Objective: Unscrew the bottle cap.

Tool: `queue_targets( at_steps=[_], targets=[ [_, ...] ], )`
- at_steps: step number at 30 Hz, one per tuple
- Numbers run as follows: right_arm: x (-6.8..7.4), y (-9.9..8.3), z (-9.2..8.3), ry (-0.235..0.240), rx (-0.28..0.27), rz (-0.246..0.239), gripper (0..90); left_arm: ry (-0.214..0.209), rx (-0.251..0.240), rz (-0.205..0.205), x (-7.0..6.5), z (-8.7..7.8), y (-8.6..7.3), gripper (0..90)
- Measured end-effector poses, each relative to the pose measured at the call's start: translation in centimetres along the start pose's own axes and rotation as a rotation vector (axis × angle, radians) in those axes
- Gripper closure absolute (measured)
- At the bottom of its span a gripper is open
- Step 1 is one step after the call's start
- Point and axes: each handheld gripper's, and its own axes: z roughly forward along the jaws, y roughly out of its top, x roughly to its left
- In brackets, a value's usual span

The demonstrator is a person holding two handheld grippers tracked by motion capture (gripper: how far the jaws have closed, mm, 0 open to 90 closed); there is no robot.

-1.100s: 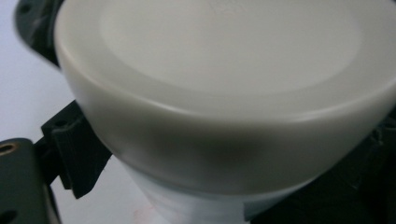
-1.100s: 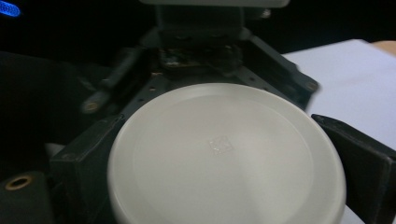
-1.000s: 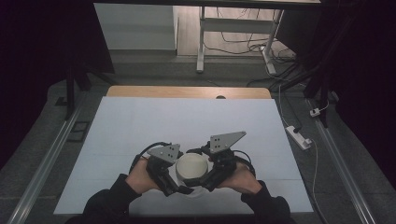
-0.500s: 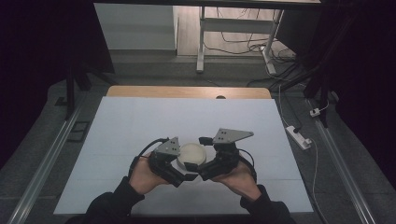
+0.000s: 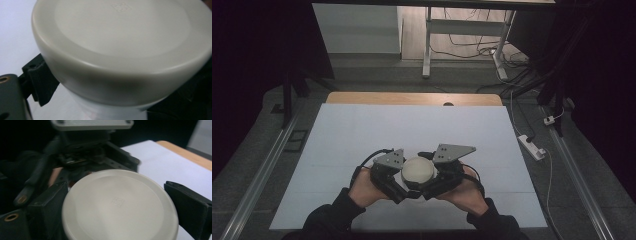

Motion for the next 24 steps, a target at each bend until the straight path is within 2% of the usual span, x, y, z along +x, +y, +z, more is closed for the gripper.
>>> queue_targets(
  at_steps=[1, 2, 3, 5, 7, 10, 14, 16, 17, 18, 19, 20, 21, 22, 23, 24],
  targets=[
    [-0.1, 0.0, -0.1, 0.03, -0.001, -0.004, 7.6, -0.017, 0.002, 0.014, -0.1, -0.1, 0.1, 7.4],
    [-0.1, 0.0, -0.1, 0.03, -0.001, -0.004, 7.6, -0.017, 0.002, 0.014, -0.1, -0.1, 0.1, 7.4],
    [-0.2, 0.1, -0.4, 0.103, -0.004, -0.011, 7.6, -0.047, 0.003, 0.041, -0.3, -0.1, 0.1, 7.4],
    [-0.3, 0.1, -0.6, 0.148, -0.003, -0.022, 7.5, -0.063, 0.003, 0.052, -0.4, -0.2, 0.2, 7.4],
    [-0.2, 0.1, -0.8, 0.184, 0.0, -0.042, 7.5, -0.085, 0.004, 0.083, -0.7, -0.2, 0.3, 7.4],
    [-0.1, 0.2, -0.9, 0.198, 0.004, -0.067, 7.4, -0.073, 0.006, 0.087, -0.9, -0.2, 0.5, 7.4],
    [-0.2, 0.4, -1.1, 0.157, -0.017, -0.049, 7.1, -0.025, -0.004, 0.055, -0.7, -0.6, 0.6, 7.4],
    [-0.4, 0.4, -1.3, 0.133, -0.03, -0.028, 6.9, 0.014, 0.0, 0.032, -0.6, -0.7, 0.6, 7.4],
    [-0.5, 0.4, -1.4, 0.113, -0.036, -0.013, 6.7, 0.036, -0.001, 0.013, -0.5, -0.8, 0.6, 7.4],
    [-0.7, 0.5, -1.6, 0.092, -0.043, 0.001, 6.8, 0.036, -0.001, 0.013, -0.5, -0.8, 0.6, 7.4],
    [-0.8, 0.5, -1.7, 0.073, -0.054, 0.018, 6.8, 0.072, 0.0, -0.018, -0.1, -0.8, 0.3, 7.4],
    [-0.9, 0.6, -1.9, 0.052, -0.057, 0.04, 6.8, 0.085, -0.008, -0.04, 0.1, -0.8, 0.2, 7.4],
    [-0.9, 0.7, -2.1, 0.023, -0.048, 0.057, 6.0, 0.098, -0.011, -0.058, 0.3, -0.9, 0.0, 7.4],
    [-0.9, 0.8, -2.1, -0.006, -0.038, 0.067, 4.2, 0.098, -0.011, -0.058, 0.3, -0.9, 0.0, 7.4],
    [-0.8, 0.8, -2.1, -0.036, -0.032, 0.071, 3.1, 0.141, -0.004, -0.075, 0.5, -0.8, -0.1, 7.4],
    [-0.7, 0.8, -1.9, -0.07, -0.026, 0.072, 2.2, 0.167, 0.008, -0.075, 0.4, -0.7, -0.1, 7.4]
  ],
)
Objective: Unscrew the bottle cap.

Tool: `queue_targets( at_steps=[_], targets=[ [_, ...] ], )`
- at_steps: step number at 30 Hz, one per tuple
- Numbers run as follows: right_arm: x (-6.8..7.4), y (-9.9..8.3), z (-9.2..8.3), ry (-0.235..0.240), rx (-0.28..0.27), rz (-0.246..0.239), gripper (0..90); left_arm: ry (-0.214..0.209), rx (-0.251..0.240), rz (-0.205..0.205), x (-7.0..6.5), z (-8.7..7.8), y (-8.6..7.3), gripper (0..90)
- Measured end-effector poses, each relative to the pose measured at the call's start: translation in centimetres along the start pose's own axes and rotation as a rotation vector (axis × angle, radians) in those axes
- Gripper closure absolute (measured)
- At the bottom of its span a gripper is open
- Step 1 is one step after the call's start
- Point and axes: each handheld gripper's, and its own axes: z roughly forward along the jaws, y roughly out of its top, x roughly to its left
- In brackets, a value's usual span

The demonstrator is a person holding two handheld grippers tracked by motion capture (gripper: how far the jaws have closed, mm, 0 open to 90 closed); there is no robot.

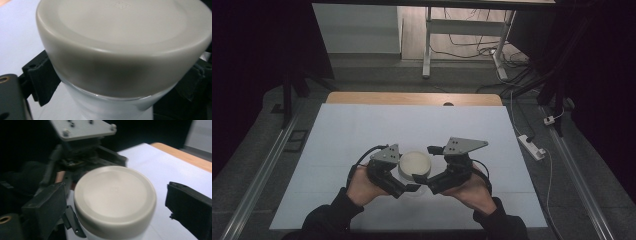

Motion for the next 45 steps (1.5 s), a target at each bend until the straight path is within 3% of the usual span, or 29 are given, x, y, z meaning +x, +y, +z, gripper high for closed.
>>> queue_targets(
  at_steps=[1, 2, 5, 7, 10, 13, 14, 15, 16, 17, 20, 23, 33, 45],
  targets=[
    [0.0, 0.0, 0.0, 0.0, 0.0, 0.0, 2.2, 0.0, 0.0, 0.0, 0.0, 0.0, 0.0, 7.4],
    [0.3, -0.2, 0.4, -0.048, 0.005, -0.005, 1.6, 0.02, 0.003, -0.005, -0.1, 0.1, 0.0, 7.4],
    [1.0, -0.5, 1.4, -0.099, 0.016, -0.011, 1.2, 0.066, 0.002, -0.02, -0.6, 0.5, 0.1, 7.4],
    [1.4, -0.7, 2.0, -0.138, 0.024, -0.024, 1.5, 0.075, 0.003, -0.017, -0.8, 0.6, 0.2, 7.4],
    [1.6, -1.0, 2.4, -0.151, 0.037, -0.036, 6.1, 0.061, 0.005, 0.008, -1.2, 0.6, 0.4, 7.4],
    [1.4, -1.1, 2.3, -0.123, 0.024, -0.037, 7.1, 0.051, 0.009, 0.014, -1.1, 0.6, 0.4, 7.4],
    [1.4, -1.2, 2.3, -0.106, 0.031, -0.047, 7.1, 0.024, 0.007, 0.021, -0.9, 0.7, 0.2, 7.4],
    [1.4, -1.2, 2.3, -0.106, 0.031, -0.047, 7.1, 0.024, 0.007, 0.021, -0.9, 0.7, 0.2, 7.4],
    [1.1, -1.3, 2.3, -0.074, 0.044, -0.046, 7.2, -0.009, 0.012, 0.026, -0.6, 0.8, 0.0, 7.4],
    [1.1, -1.3, 2.3, -0.074, 0.044, -0.046, 7.2, -0.009, 0.012, 0.026, -0.6, 0.8, 0.0, 7.4],
    [0.5, -1.6, 2.4, -0.013, 0.062, -0.057, 7.3, -0.051, 0.022, 0.044, -0.2, 1.0, -0.4, 7.4],
    [0.3, -1.7, 2.4, 0.007, 0.062, -0.065, 7.4, -0.064, 0.03, 0.058, -0.1, 1.1, -0.5, 7.4],
    [0.1, -1.4, 1.8, -0.013, 0.038, -0.064, 7.4, -0.055, 0.038, 0.053, 0.2, 1.4, -0.8, 7.4],
    [-0.5, -1.5, 1.1, -0.053, 0.032, -0.052, 7.4, -0.011, 0.051, 0.025, 1.0, 1.7, -1.6, 7.4]
  ],
)
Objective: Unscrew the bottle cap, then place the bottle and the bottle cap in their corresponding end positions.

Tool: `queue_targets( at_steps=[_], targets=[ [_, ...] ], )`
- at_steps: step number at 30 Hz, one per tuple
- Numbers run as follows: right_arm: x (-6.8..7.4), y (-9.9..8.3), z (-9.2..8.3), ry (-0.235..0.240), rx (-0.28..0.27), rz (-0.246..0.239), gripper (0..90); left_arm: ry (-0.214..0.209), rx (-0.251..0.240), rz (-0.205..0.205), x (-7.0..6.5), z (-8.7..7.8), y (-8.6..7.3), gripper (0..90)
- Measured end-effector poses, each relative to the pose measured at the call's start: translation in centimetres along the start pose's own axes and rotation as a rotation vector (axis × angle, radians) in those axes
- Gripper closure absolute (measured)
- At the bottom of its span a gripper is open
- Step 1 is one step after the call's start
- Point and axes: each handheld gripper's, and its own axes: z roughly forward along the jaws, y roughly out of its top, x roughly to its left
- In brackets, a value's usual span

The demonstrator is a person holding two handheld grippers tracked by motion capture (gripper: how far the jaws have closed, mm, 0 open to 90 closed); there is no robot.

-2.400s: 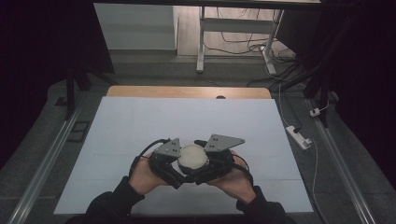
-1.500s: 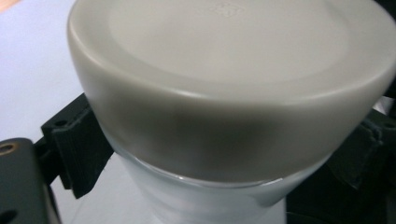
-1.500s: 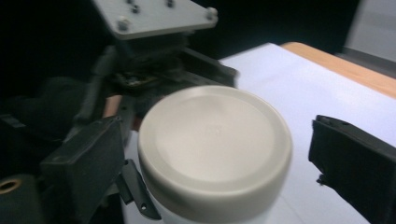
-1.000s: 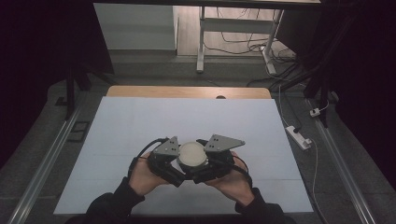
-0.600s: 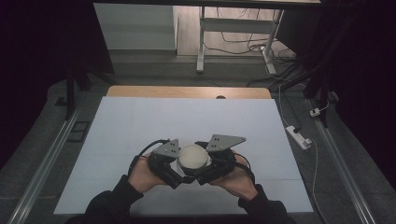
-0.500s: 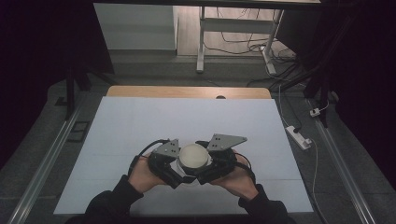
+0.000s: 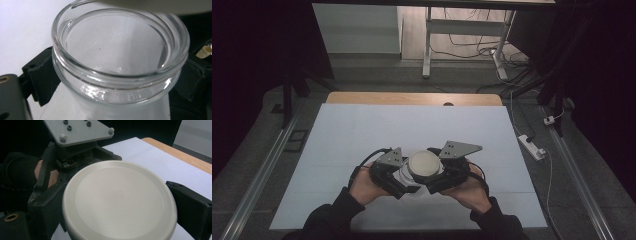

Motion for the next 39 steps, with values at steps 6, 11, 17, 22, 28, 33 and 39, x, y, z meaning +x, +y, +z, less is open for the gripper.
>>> queue_targets(
  at_steps=[6, 11, 17, 22, 28, 33, 39],
  targets=[
    [-0.2, -0.2, -0.3, -0.01, -0.002, 0.004, 7.4, 0.027, -0.003, -0.019, 0.7, -0.1, -0.5, 7.4],
    [-0.2, -0.6, -0.4, -0.012, -0.004, 0.007, 7.4, 0.049, -0.004, -0.033, 1.2, -0.2, -0.9, 7.4],
    [0.0, -1.1, -0.6, -0.012, 0.001, 0.009, 7.4, 0.072, -0.012, -0.051, 1.6, -0.3, -1.2, 7.4],
    [0.0, -1.8, -0.8, -0.014, 0.007, 0.013, 7.4, 0.097, -0.015, -0.063, 2.0, -0.3, -1.4, 7.4],
    [-0.3, -2.9, -1.2, -0.022, 0.016, 0.022, 7.4, 0.116, -0.025, -0.074, 2.6, -0.4, -1.5, 7.4],
    [-0.1, -3.2, -1.1, -0.021, 0.025, 0.018, 7.4, 0.129, -0.029, -0.078, 3.0, -0.4, -1.5, 7.4],
    [0.1, -3.6, -1.0, -0.023, 0.032, 0.023, 7.4, 0.141, -0.032, -0.077, 3.6, -0.3, -1.3, 7.4]
  ],
)
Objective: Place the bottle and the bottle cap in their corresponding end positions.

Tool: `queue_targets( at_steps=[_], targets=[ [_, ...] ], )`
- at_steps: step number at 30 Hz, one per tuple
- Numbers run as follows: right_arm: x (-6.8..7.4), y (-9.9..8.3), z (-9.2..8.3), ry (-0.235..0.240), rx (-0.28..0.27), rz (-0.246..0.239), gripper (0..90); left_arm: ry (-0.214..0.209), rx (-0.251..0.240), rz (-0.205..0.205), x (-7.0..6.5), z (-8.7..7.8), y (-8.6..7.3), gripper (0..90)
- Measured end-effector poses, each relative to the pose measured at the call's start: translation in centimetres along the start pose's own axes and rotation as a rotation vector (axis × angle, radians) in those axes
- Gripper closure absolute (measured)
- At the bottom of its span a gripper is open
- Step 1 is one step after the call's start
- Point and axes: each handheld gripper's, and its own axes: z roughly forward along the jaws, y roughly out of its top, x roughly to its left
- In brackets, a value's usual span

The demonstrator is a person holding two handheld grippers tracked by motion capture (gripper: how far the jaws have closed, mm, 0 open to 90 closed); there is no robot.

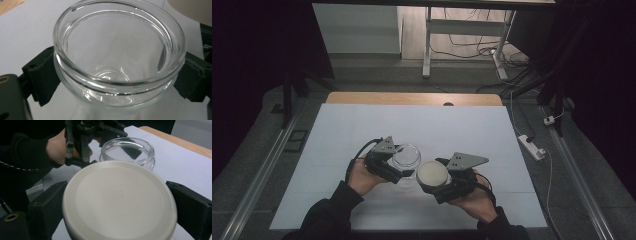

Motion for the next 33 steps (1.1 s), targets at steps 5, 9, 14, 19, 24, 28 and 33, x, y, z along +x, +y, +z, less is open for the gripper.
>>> queue_targets(
  at_steps=[5, 9, 14, 19, 24, 28, 33],
  targets=[
    [0.2, -0.6, 0.1, 0.006, 0.006, 0.009, 7.4, 0.008, -0.007, 0.007, 0.6, 0.2, 0.4, 7.4],
    [0.4, -1.0, 0.2, 0.004, 0.013, 0.004, 7.4, 0.012, -0.012, 0.015, 1.0, 0.5, 0.8, 7.4],
    [0.8, -1.9, 0.1, 0.001, 0.012, 0.001, 7.4, 0.016, -0.019, 0.018, 1.6, 1.0, 1.3, 7.4],
    [0.9, -2.3, 0.2, -0.001, 0.016, 0.006, 7.3, 0.022, -0.029, 0.017, 2.3, 1.4, 1.7, 7.4],
    [1.1, -3.0, 0.5, 0.002, 0.027, 0.004, 7.4, 0.026, -0.042, 0.011, 3.1, 2.0, 2.1, 7.4],
    [1.4, -3.3, 0.8, 0.004, 0.03, 0.002, 7.4, 0.028, -0.043, 0.013, 3.5, 2.5, 2.3, 7.4],
    [1.4, -3.7, 1.3, 0.002, 0.036, -0.002, 7.4, 0.025, -0.041, 0.017, 3.7, 3.2, 2.5, 7.4]
  ],
)
